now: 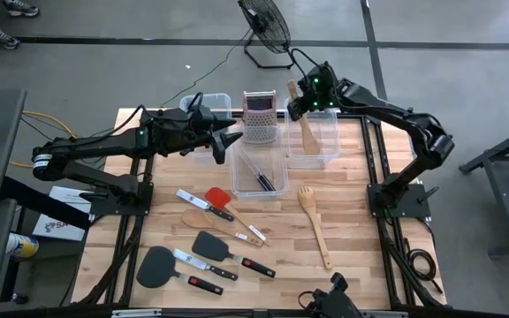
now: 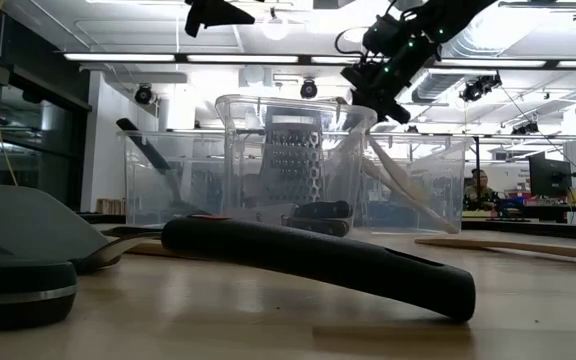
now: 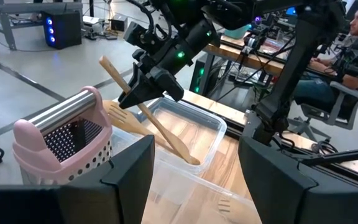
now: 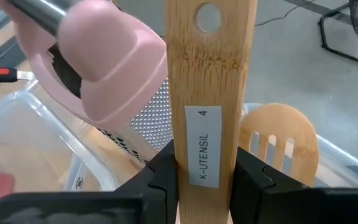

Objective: Pick & Place Kitchen Items
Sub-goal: Put the brown spatula into the right transparent bin

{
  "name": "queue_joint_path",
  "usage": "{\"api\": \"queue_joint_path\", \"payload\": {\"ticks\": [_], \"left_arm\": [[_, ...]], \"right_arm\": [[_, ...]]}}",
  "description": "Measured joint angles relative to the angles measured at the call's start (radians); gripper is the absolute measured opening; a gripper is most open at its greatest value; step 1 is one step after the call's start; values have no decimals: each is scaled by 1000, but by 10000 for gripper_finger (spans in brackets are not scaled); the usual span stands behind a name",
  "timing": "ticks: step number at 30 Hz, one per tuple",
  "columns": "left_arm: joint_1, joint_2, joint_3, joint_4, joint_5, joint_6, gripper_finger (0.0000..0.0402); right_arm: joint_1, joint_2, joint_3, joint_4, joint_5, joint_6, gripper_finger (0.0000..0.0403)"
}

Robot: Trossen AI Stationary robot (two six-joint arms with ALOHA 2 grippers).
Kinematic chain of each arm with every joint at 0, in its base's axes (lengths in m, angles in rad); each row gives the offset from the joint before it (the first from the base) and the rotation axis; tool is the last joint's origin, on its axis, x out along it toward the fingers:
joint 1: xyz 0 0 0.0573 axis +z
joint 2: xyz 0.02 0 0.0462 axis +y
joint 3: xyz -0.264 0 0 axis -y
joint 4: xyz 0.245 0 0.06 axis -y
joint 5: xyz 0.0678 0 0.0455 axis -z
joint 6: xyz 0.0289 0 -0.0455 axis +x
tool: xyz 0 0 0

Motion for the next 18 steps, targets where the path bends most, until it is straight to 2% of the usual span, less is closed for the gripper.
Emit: {"api": "queue_joint_path", "payload": {"ticks": [3, 9, 18], "left_arm": [[0, 0, 0, -3, 0, 0, 229], [0, 0, 0, -3, 0, 0, 229], [0, 0, 0, -3, -18, -3, 229]], "right_arm": [[3, 17, 0, -37, 12, 1, 87], [4, 31, -35, 6, 19, 15, 87], [4, 31, -66, 14, 123, 60, 87]]}}
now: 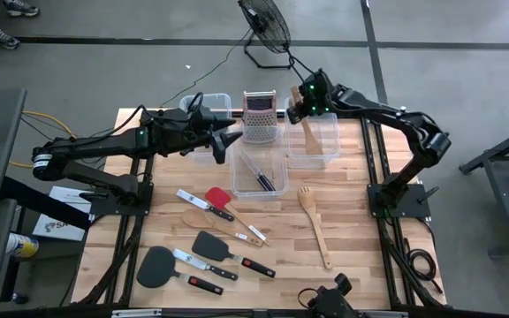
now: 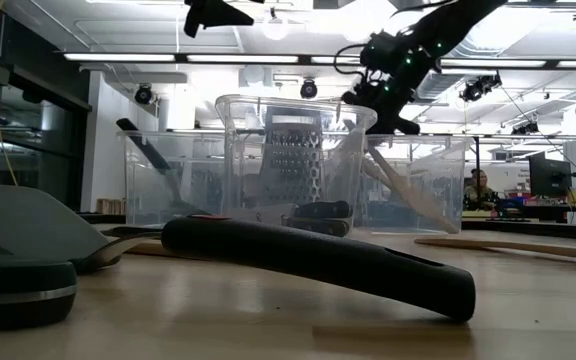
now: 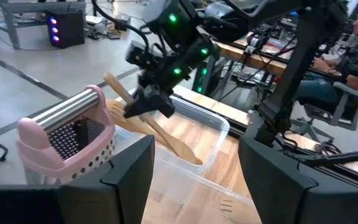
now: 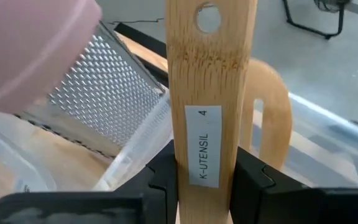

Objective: Pick & Place Kitchen Items
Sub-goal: Put the brown spatula into the right transparent bin, then put the black table knife into the middle transparent bin

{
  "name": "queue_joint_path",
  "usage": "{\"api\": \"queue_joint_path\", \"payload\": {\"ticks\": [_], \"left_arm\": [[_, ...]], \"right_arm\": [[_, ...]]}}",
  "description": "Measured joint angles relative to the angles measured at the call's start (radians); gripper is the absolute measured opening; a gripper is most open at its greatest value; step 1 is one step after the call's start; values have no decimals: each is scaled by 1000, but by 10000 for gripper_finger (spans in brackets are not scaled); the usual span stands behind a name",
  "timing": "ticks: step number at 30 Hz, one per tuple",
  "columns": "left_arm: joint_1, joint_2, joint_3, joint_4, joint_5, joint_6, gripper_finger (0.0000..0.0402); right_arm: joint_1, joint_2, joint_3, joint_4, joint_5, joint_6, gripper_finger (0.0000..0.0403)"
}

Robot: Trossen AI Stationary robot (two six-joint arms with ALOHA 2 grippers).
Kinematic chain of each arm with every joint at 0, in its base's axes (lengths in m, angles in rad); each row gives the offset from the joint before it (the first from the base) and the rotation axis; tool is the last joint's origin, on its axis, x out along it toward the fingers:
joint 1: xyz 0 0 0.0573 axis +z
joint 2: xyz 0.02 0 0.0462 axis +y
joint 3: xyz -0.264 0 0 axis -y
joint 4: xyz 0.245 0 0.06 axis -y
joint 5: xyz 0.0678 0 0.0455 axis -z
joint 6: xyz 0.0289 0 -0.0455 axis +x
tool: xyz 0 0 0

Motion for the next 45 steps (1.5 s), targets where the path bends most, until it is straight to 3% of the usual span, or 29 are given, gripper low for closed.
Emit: {"api": "queue_joint_path", "payload": {"ticks": [7, 13, 17, 24, 45], "left_arm": [[0, -6, 0, -15, -18, 3, 229], [0, -29, -1, -57, -48, -14, 229], [0, -53, 0, -104, -85, -46, 229], [0, -79, -1, -221, -126, -108, 229], [0, -86, 0, -614, -232, -327, 229]], "right_arm": [[0, 0, -35, 8, -1, 29, 94], [0, 0, -35, 13, -1, 38, 194], [0, 0, -35, 16, -3, 36, 223], [-30, -41, -35, 38, -41, 26, 229], [-161, -204, -35, 278, -379, -129, 231]]}}
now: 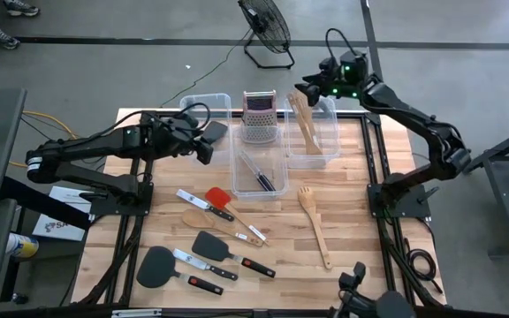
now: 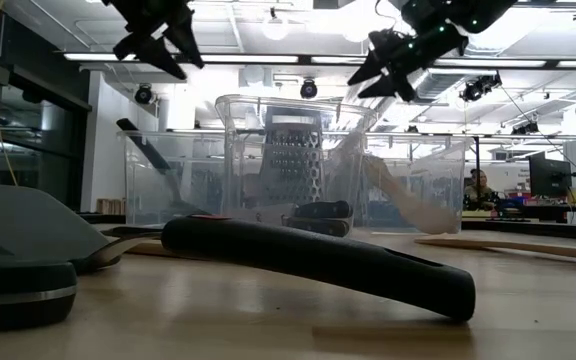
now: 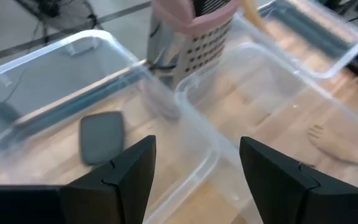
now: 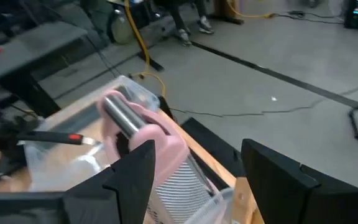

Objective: Pick & Place Kitchen Items
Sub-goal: Put the black table knife into the middle transparent bin

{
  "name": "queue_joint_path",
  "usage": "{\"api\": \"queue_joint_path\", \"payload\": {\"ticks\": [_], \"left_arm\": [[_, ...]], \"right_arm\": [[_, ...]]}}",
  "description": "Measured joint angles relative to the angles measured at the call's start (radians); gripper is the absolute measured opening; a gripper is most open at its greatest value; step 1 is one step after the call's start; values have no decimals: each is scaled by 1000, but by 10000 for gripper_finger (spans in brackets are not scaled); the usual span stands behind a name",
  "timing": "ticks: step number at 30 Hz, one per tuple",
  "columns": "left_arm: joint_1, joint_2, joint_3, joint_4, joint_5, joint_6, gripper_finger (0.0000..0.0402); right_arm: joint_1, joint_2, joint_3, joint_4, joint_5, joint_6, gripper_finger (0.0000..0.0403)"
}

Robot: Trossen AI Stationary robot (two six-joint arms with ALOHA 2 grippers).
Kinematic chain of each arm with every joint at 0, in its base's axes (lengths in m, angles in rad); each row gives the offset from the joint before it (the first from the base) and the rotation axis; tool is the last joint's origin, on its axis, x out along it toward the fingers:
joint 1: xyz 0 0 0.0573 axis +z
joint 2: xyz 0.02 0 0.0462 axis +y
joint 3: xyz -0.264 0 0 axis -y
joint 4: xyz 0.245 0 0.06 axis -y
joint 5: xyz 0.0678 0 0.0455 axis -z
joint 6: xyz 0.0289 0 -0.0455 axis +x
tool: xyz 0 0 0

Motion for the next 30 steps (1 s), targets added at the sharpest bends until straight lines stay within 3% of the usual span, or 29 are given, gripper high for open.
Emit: {"api": "queue_joint_path", "payload": {"ticks": [8, 13, 20, 30], "left_arm": [[0, -55, -22, -43, -46, -14, 229], [28, -118, -83, -26, -53, -34, 229], [88, -207, -200, 20, 40, -77, 229], [92, -279, -305, -14, 176, -198, 229]], "right_arm": [[-60, -52, 0, 13, -150, 10, 231], [-83, -86, 0, 15, -173, 1, 231], [-98, -101, 0, 15, -176, 0, 231], [-101, -101, 0, 13, -176, -2, 231]]}}
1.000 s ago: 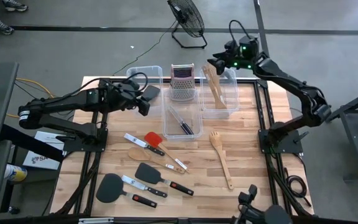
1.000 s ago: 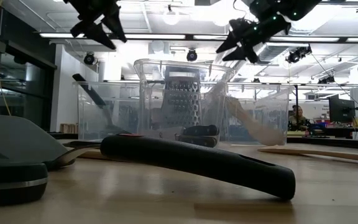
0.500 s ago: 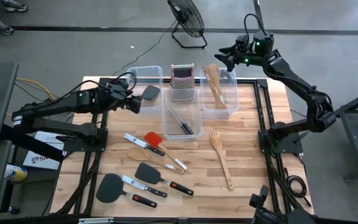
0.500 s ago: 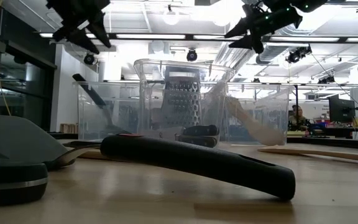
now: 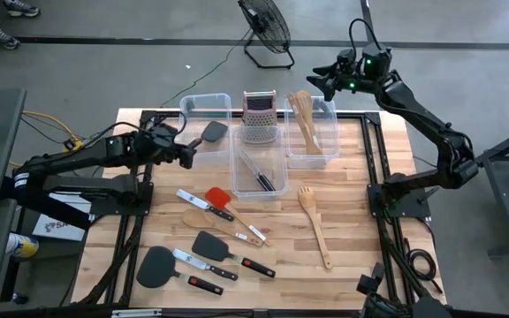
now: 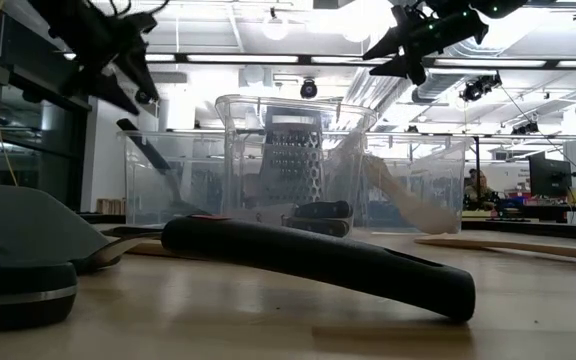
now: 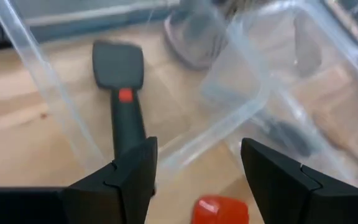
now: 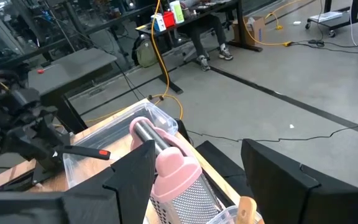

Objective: Pick & Place Kitchen Items
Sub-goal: Put the black table knife into the middle transparent bin

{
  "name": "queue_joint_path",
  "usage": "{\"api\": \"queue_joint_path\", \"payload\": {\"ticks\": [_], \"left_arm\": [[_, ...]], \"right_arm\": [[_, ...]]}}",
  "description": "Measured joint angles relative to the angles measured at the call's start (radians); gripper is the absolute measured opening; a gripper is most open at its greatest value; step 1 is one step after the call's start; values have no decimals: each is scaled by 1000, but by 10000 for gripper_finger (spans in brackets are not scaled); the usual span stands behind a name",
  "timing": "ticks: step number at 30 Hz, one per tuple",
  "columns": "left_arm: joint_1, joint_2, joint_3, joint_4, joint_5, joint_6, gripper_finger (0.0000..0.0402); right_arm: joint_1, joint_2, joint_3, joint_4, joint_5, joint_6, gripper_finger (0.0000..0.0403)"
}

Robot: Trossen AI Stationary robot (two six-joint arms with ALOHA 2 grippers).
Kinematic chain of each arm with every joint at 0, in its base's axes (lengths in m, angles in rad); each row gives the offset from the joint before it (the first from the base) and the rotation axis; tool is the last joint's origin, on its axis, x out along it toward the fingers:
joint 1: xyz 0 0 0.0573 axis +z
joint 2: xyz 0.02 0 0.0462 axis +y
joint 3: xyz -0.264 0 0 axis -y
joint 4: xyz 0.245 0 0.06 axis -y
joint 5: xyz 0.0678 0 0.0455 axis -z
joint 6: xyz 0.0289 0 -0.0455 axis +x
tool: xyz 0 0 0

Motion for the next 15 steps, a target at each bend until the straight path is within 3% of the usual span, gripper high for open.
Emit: {"api": "queue_joint_path", "payload": {"ticks": [9, 15], "left_arm": [[-1, -7, -73, 19, 261, -47, 229], [0, -7, -78, 34, 269, -22, 229]], "right_arm": [[-4, 0, 0, -1, -6, -3, 231], [-4, 0, 0, -7, -7, -20, 231]]}}
